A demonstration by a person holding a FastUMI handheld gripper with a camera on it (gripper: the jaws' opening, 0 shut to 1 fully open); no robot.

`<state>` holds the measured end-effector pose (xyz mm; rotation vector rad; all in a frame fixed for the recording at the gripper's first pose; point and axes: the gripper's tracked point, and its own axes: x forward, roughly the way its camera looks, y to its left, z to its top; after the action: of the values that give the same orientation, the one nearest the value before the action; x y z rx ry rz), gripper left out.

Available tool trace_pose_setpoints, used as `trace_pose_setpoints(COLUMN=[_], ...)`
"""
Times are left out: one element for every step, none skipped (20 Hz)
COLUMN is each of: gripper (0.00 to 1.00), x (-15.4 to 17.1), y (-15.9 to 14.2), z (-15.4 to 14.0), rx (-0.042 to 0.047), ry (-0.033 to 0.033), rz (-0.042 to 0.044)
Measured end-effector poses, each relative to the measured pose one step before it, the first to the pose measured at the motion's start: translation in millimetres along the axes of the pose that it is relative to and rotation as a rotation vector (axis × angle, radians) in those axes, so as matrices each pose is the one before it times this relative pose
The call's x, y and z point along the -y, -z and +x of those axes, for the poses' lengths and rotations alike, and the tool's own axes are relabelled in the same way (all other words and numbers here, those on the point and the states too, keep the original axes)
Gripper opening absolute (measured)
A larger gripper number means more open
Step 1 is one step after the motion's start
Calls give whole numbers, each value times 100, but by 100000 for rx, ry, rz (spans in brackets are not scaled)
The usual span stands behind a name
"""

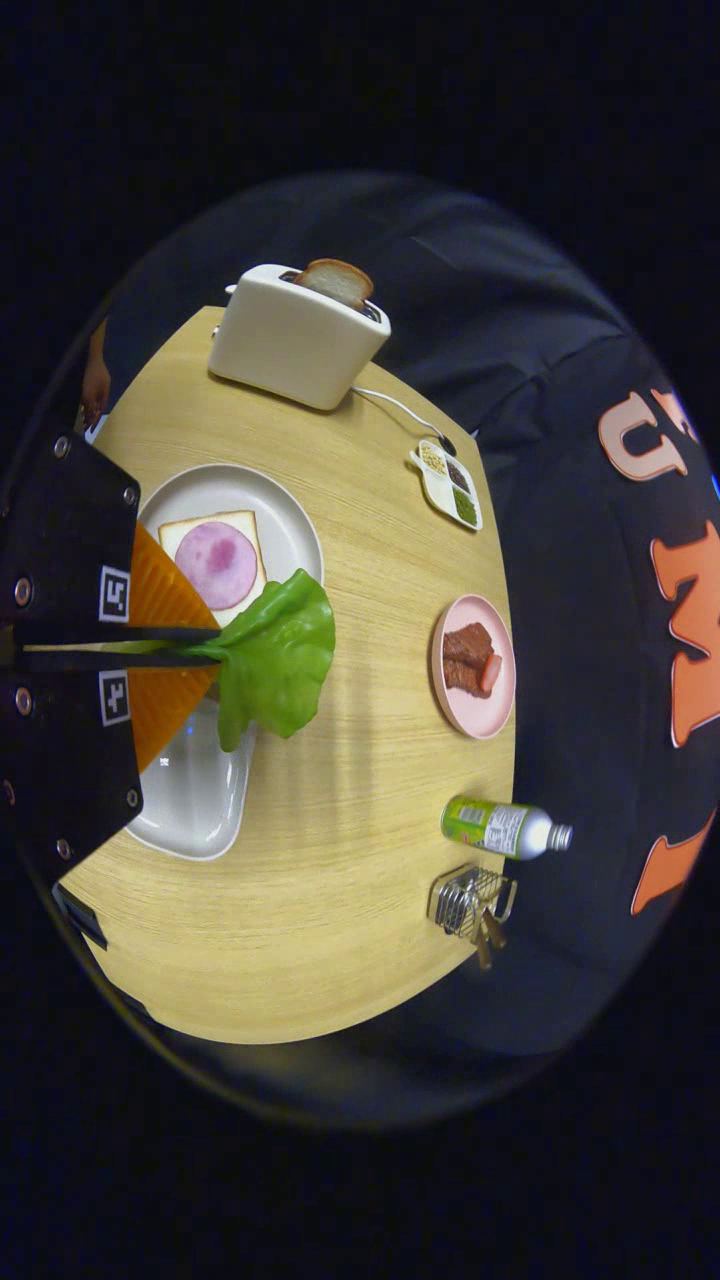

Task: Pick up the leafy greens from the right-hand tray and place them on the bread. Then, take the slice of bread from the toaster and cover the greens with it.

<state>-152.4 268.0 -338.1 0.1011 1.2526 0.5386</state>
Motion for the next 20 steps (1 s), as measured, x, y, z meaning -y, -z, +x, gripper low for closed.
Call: trace_pose_setpoints(gripper=[3, 3, 3, 3, 3, 3, 3, 3, 3, 3, 3, 3, 3, 3, 3, 3, 3, 4, 5, 7], x=[-733, -963, -776, -688, -648, -724, -492, -482, -108, -176, -618, -565, -181, -57, 86, -110, 186, 252, 339, 253], y=[37, 81, 77, 30, 50, -34, 2, 182, 160, 363, 240, 149, 112, 199, 360, 274, -48, -244, -221, 129], z=[142, 385, 323, 284, 334, 327, 378, 434, 613, 667, 511, 378, 384, 479, 508, 446, 496, 342, 464, 145], rx=[-609, -969, -574, -832, -650, -776, -684, -798, -1103, -1699, -1599, -1232, -976, -894, -1846, -1180, -417, 740, 356, -185], ry=[-693, -1491, -542, -1009, -415, -1084, -339, -573, 991, 158, -1044, -1697, -306, 518, 912, 144, 1321, 1554, 2015, 1098], rz=[-1573, -1580, -1162, -1282, -1003, -1235, -1150, -1446, -1830, -945, 638, 940, 14, -1177, -997, -674, -641, -675, -757, -709])
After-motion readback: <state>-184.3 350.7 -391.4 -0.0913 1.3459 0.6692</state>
